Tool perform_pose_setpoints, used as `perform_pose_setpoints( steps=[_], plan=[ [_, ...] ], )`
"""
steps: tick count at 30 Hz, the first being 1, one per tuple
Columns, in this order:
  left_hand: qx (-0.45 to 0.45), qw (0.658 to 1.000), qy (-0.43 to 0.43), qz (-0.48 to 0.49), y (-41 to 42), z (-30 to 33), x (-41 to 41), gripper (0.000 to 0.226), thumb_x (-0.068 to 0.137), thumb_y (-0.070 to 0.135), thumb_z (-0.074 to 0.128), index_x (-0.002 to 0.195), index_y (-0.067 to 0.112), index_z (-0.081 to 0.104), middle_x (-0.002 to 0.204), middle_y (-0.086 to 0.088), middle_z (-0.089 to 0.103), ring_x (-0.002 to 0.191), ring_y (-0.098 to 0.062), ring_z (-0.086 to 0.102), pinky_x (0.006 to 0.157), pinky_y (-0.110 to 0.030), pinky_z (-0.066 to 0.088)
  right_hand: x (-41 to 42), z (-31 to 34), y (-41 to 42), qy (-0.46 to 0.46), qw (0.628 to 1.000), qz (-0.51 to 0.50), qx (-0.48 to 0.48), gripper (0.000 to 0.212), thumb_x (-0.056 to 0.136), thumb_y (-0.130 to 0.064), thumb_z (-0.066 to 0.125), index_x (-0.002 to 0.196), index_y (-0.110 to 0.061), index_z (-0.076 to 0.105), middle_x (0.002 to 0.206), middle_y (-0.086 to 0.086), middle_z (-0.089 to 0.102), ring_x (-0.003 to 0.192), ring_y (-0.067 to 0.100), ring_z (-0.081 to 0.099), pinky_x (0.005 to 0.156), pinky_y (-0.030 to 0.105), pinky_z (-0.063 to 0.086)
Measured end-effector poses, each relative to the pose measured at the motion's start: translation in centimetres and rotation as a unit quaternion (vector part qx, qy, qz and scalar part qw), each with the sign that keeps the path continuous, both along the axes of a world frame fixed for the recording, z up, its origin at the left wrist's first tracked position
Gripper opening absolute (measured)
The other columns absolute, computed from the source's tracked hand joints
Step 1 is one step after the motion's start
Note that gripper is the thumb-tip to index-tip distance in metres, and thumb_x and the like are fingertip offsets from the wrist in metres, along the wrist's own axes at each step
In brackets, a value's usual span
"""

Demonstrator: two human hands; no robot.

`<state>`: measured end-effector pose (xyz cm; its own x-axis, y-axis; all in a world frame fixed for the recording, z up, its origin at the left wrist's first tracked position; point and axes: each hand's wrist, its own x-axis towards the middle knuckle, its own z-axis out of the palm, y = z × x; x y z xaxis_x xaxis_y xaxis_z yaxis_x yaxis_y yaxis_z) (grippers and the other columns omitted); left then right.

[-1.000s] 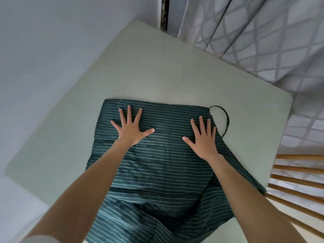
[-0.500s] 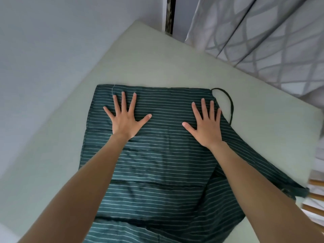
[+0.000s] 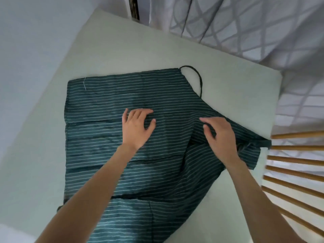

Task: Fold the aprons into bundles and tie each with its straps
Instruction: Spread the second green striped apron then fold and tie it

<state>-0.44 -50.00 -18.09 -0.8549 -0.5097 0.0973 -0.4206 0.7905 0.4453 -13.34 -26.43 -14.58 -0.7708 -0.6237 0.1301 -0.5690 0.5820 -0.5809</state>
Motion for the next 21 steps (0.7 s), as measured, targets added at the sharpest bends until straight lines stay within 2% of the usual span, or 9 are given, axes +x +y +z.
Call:
perform_pose_setpoints(
  steps=[2,4,7,10,12,14,17,19,21],
  plan=[
    [0.033,0.996,0.022,-0.084,5.3,0.3,-0.8,0.035,0.088,0.040,0.048,0.113,0.020,0.063,0.111,0.004,0.065,0.106,-0.019,0.058,0.102,-0.043,0.038,1.8,-0.1,5.4,0.036,0.991,-0.127,0.031,0.022,0.090,-0.021,0.053,0.106,-0.011,0.066,0.101,0.005,0.067,0.094,0.022,0.055,0.085,0.033,0.042],
    [0.054,0.987,0.015,-0.149,10.0,0.5,-1.7,0.037,0.087,0.041,0.050,0.117,0.021,0.060,0.117,0.004,0.062,0.110,-0.018,0.055,0.100,-0.040,0.040,3.1,-0.7,10.4,0.030,0.966,-0.246,0.073,0.022,0.087,-0.019,0.063,0.106,-0.008,0.063,0.098,0.012,0.065,0.091,0.030,0.054,0.081,0.039,0.043],
    [0.025,0.975,-0.020,-0.220,15.3,0.5,-2.4,0.046,0.084,0.046,0.051,0.123,0.021,0.055,0.126,0.001,0.055,0.117,-0.019,0.048,0.104,-0.039,0.034,4.4,-1.8,14.8,-0.009,0.943,-0.310,0.120,0.041,0.080,-0.027,0.072,0.111,-0.004,0.058,0.100,0.019,0.061,0.088,0.036,0.056,0.076,0.044,0.046],
    [-0.020,0.966,-0.034,-0.256,19.1,1.0,-2.2,0.048,0.081,0.051,0.054,0.119,0.021,0.056,0.120,0.000,0.055,0.111,-0.020,0.048,0.096,-0.038,0.035,4.5,-2.2,15.9,0.013,0.954,-0.254,0.159,0.050,0.081,-0.028,0.071,0.124,-0.011,0.054,0.106,0.020,0.056,0.090,0.034,0.053,0.077,0.044,0.048],
    [-0.030,0.965,-0.045,-0.255,21.3,1.1,-1.6,0.050,0.075,0.053,0.062,0.113,0.021,0.058,0.111,0.001,0.057,0.101,-0.021,0.052,0.088,-0.036,0.040,3.5,-2.1,15.9,0.067,0.965,-0.163,0.195,0.056,0.080,-0.009,0.067,0.133,-0.019,0.050,0.119,0.021,0.052,0.100,0.036,0.050,0.085,0.046,0.047],
    [-0.035,0.963,-0.109,-0.245,22.5,1.1,-1.1,0.055,0.072,0.057,0.065,0.112,0.020,0.056,0.107,0.000,0.056,0.097,-0.023,0.052,0.085,-0.036,0.040,1.8,-2.3,15.5,0.097,0.965,-0.080,0.230,0.065,0.076,0.005,0.060,0.133,-0.024,0.050,0.138,0.020,0.042,0.120,0.040,0.042,0.095,0.050,0.040],
    [-0.029,0.947,-0.232,-0.221,24.0,1.0,-0.9,0.051,0.082,0.055,0.055,0.118,0.021,0.047,0.112,0.001,0.052,0.106,-0.022,0.048,0.092,-0.035,0.033,-0.5,-2.3,15.5,0.084,0.964,0.003,0.253,0.040,0.073,0.001,0.067,0.109,-0.018,0.064,0.145,0.016,0.038,0.135,0.040,0.030,0.103,0.053,0.032],
    [-0.024,0.953,-0.216,-0.209,24.7,1.2,-0.6,0.032,0.089,0.041,0.050,0.114,0.022,0.051,0.107,0.002,0.057,0.101,-0.020,0.054,0.085,-0.031,0.035,-1.7,-1.3,15.8,0.085,0.963,0.016,0.253,0.018,0.073,-0.007,0.072,0.089,-0.014,0.065,0.139,0.014,0.047,0.134,0.036,0.033,0.105,0.050,0.031],
    [0.012,0.969,-0.155,-0.191,25.4,1.8,0.0,0.017,0.090,0.027,0.053,0.103,0.019,0.060,0.093,0.001,0.061,0.084,-0.019,0.061,0.067,-0.028,0.040,-2.1,0.1,16.8,0.106,0.970,0.017,0.219,0.011,0.075,-0.008,0.070,0.082,-0.013,0.062,0.130,0.011,0.055,0.131,0.032,0.038,0.104,0.047,0.031]
  ],
)
